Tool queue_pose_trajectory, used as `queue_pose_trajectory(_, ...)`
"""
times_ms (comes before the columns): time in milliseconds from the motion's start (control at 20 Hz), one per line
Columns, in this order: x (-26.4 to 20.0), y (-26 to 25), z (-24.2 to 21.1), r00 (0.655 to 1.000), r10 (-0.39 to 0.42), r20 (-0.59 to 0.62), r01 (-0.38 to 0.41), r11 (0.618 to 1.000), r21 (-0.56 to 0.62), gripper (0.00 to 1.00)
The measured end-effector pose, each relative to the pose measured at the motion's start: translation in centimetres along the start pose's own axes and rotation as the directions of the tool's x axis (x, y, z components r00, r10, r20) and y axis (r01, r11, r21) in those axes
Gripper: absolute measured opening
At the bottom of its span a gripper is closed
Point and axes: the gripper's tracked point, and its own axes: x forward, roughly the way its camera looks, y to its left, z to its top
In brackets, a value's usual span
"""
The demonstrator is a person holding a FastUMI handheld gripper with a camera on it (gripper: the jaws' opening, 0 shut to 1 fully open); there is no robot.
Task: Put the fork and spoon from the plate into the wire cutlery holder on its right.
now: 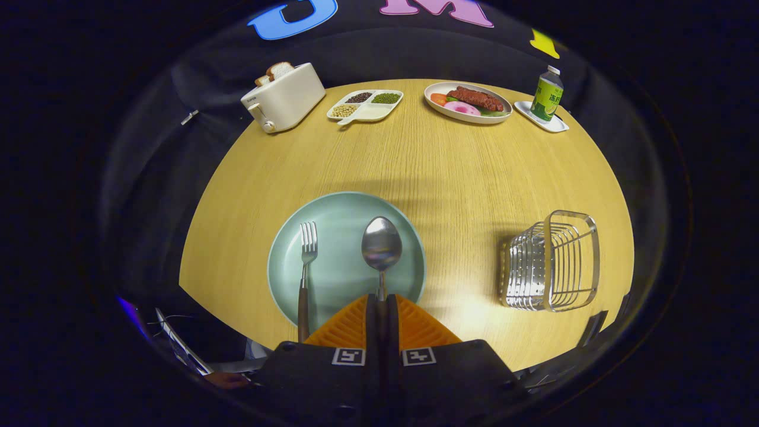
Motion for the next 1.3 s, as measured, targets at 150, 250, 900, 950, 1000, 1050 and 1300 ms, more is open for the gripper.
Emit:
queue_pose_trajectory(150,-0.9,-0.3,0.2,1.000,0.016,0.002,-0.016,1.000,0.001,0.08)
queue_pose_trajectory(250,-2.6,-0.6,1.0,0.999,0.035,0.026,-0.035,0.999,0.005,0.08)
queue_pose_trajectory(900,-12.6,-14.4,1.2,0.996,-0.018,-0.088,0.012,0.998,-0.068,0.08)
queue_pose_trajectory(950,-12.1,-15.2,0.7,0.991,-0.028,-0.128,0.019,0.997,-0.074,0.08)
queue_pose_trajectory(1000,-11.7,-15.9,0.1,0.986,-0.044,-0.158,0.031,0.996,-0.084,0.08)
queue_pose_trajectory(1050,-11.3,-16.5,-0.3,0.980,-0.060,-0.192,0.042,0.994,-0.097,0.08)
queue_pose_trajectory(1300,-9.1,-17.3,-0.2,0.954,-0.077,-0.291,0.052,0.994,-0.092,0.08)
